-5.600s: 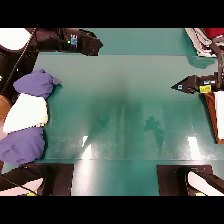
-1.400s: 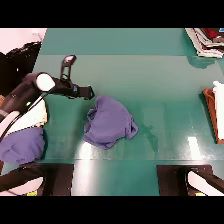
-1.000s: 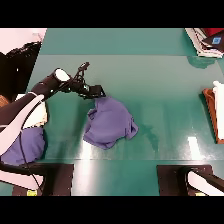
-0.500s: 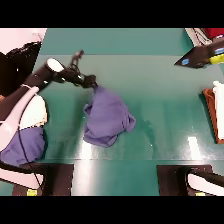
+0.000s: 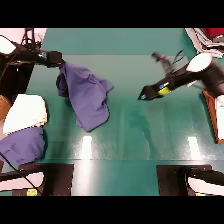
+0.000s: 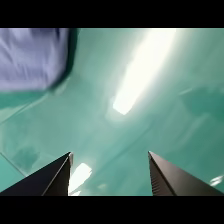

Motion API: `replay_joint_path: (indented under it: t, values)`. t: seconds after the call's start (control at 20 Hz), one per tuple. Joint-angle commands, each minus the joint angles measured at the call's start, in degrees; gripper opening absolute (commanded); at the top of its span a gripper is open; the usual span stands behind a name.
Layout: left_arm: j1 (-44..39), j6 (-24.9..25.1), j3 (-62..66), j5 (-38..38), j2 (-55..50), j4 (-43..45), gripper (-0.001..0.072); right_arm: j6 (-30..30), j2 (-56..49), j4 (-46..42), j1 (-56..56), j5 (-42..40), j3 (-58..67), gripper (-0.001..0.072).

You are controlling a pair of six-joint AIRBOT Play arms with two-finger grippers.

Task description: Fold the shirts.

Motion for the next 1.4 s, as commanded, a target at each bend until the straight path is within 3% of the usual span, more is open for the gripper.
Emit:
replay_joint_path:
  t: [0.0, 0.1, 0.3, 0.65, 0.95, 1.25, 1.3, 1.35]
  values:
    - [1.2, -0.04, 0.13, -2.78, 0.94, 1.4, 0.0024, -2.49, -7.3, 10.54, 5.05, -8.83, -5.51, 0.053]
    - [1.2, -0.04, 0.13, -2.97, 0.94, 1.44, 0.0023, -3.43, -11.87, 16.22, 6.73, -13.57, -3.96, 0.0529]
    - [1.2, -0.04, 0.13, -3.28, 0.94, 1.42, 0.0023, -3.23, -20.52, 17.29, 8.09, -17.22, 7.45, 0.0497]
    - [1.2, 0.46, 0.13, -2.91, 0.94, 1.44, 0.0023, 0.61, -34.47, 22.01, 8.85, -10.27, 25.92, 0.0496]
    - [1.2, 1.01, 0.13, -2.95, 0.94, 1.44, 0.0023, 3.67, -36.28, 8.72, 9.62, 3.34, 28.57, 0.0485]
    - [1.2, 0.98, 0.13, -2.89, 0.92, 1.44, 0.0024, 3.5, -36.28, 9.75, 14.32, -3.8, 26.36, 0.0444]
    - [1.2, 0.98, 0.13, -2.89, 0.94, 1.42, 0.0023, 3.5, -36.3, 9.66, 14.97, -4.83, 26.77, 0.0407]
    - [1.2, 0.98, 0.13, -2.91, 0.94, 1.42, 0.0024, 3.5, -36.28, 9.68, 15.47, -6.14, 26.93, 0.0293]
